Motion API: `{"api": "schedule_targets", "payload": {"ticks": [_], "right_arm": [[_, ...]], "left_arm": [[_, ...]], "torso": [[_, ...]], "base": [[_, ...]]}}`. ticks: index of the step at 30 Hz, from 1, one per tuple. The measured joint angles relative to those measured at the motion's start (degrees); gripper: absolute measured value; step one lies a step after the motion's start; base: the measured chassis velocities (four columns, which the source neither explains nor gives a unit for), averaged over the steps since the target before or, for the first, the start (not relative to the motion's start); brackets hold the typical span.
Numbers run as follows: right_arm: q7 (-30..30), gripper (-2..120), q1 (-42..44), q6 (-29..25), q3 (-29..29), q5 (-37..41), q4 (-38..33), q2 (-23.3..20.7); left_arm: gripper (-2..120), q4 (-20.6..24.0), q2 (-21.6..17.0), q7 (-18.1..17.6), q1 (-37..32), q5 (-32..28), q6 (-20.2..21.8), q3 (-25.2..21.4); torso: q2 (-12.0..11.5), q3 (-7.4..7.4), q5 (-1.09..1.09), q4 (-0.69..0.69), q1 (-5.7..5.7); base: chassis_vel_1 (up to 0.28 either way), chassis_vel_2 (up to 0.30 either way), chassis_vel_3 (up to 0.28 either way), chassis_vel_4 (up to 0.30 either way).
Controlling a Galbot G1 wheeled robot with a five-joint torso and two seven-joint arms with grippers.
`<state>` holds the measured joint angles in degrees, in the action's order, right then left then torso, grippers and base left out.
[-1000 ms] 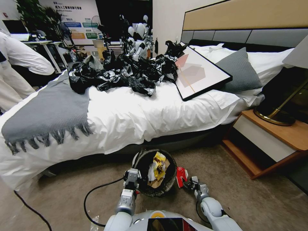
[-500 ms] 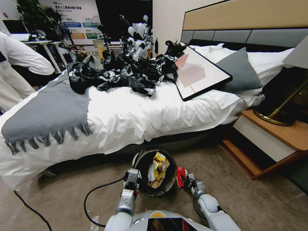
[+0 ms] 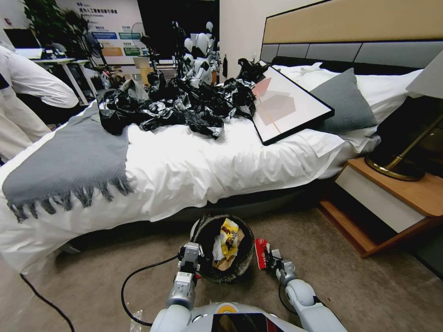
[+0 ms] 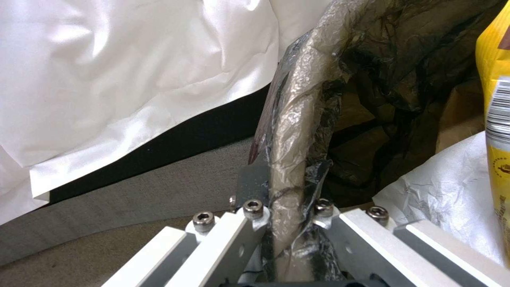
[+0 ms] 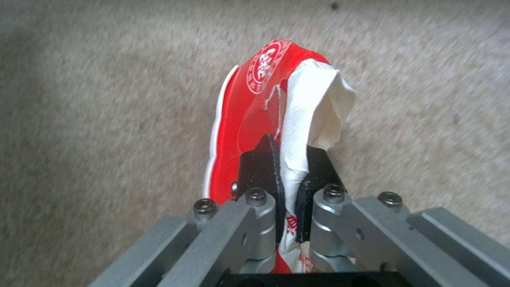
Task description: Pick up the trash bin, then pick up the garbage from the floor and place it into the trash bin.
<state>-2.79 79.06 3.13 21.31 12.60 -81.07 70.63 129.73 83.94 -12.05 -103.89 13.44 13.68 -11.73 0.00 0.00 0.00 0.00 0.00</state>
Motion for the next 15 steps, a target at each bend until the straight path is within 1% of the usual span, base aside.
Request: {"api": "schedule_targets", "payload": {"ticks": [5,7,9,11,12,15], "right_arm": [[0.90,2,0.57,-1.48,0.34,-0.51,-1.69,0.13],[1.87,2,1.22,-3.18,0.83,-0.83,-3.84,0.30],[2.15,2,1.40,-3.82,0.99,-1.02,-4.50,0.35],[2.98,2,2.07,-6.55,1.77,-1.77,-7.15,0.64],[2.98,2,2.07,-6.55,1.77,-1.77,-7.15,0.64],[3.57,2,2.94,-11.09,2.93,-1.97,-11.83,0.79]], "left_arm": [[0,0.02,0.00,0.01,0.01,0.00,0.00,-0.02],[0,0.06,0.00,0.02,0.00,-0.01,-0.01,-0.01],[0,0.06,0.00,0.02,-0.01,0.00,-0.02,-0.01],[0,0.09,0.00,0.03,-0.05,0.01,-0.03,0.01],[0,0.09,0.00,0.03,-0.05,0.01,-0.03,0.01],[0,0.13,-0.04,0.03,-0.17,0.03,-0.03,-0.01]], "torso": [[0.00,0.00,0.00,0.00,0.00],[0.00,0.00,0.00,0.00,0.00],[0.00,0.00,0.00,0.00,0.00],[0.00,0.00,0.00,0.00,0.00],[0.00,0.00,0.00,0.00,0.00],[0.00,0.00,0.00,0.00,0.00]], "base": [[0.000,0.000,0.000,0.000],[0.000,0.000,0.000,0.000],[0.000,0.000,0.000,0.000],[0.000,0.000,0.000,0.000],[0.000,0.000,0.000,0.000],[0.000,0.000,0.000,0.000]]}}
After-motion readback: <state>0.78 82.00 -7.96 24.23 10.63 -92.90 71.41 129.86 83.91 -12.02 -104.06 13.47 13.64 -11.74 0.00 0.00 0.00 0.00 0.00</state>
